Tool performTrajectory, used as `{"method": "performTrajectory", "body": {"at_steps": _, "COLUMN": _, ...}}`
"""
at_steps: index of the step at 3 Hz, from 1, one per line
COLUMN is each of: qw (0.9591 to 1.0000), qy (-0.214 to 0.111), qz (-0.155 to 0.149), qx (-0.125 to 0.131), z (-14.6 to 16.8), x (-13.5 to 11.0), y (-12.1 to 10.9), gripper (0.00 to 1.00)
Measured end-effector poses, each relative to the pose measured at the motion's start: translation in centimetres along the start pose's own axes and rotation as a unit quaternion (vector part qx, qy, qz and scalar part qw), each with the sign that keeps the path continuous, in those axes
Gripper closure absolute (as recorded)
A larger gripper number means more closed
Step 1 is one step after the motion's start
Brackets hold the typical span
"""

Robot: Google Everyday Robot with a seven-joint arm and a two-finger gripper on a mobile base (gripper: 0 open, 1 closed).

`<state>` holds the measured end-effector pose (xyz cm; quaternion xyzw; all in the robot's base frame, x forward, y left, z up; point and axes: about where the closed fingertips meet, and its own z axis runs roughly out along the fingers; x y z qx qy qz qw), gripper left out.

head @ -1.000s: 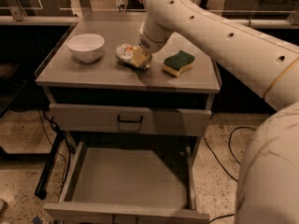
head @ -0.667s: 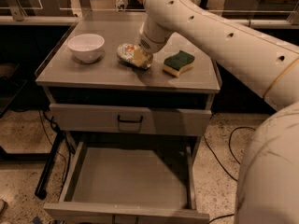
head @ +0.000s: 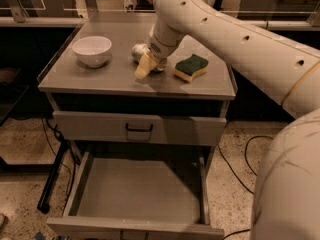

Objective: Pick 7up can from middle drawer and place on counter

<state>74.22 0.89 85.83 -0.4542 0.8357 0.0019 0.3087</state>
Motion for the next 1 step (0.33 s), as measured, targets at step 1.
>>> {"method": "performTrajectory", "body": {"at_steps": 1, "qw": 1.0000, "qy": 0.000, "qz": 0.000, "qx": 0.000, "z": 0.00, "x": 0.00, "y": 0.00, "gripper": 0.00}}
